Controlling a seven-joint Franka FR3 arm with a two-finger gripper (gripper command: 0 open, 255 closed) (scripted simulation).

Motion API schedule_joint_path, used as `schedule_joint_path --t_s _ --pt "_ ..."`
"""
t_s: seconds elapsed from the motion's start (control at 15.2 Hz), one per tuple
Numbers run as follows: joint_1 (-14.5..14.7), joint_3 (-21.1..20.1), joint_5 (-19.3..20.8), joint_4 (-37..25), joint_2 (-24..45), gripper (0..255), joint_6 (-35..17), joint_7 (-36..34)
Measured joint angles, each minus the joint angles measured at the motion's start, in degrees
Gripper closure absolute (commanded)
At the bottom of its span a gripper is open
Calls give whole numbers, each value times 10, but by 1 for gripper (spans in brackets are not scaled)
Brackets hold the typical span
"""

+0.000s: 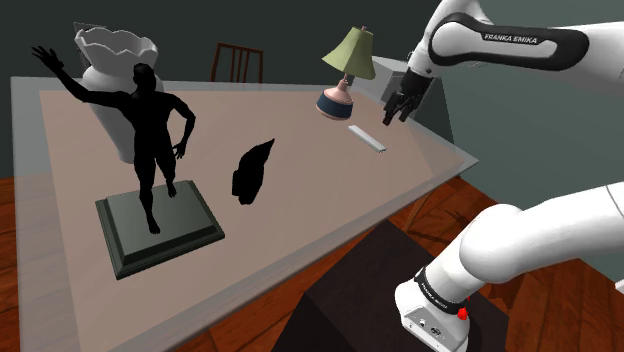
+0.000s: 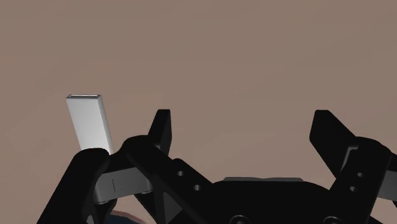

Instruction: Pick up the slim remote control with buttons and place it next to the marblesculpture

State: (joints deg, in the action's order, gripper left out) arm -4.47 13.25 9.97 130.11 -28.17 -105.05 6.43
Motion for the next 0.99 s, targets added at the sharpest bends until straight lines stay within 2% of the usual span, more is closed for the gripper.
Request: schedule_joint_path --t_s 0.46,0.73,0.99 --pt "-7 66 -20 -61 133 0 -69 78" --pt "-14 96 -49 -104 213 0 -100 128" --pt "-27 117 -96 -175 312 0 -115 182"
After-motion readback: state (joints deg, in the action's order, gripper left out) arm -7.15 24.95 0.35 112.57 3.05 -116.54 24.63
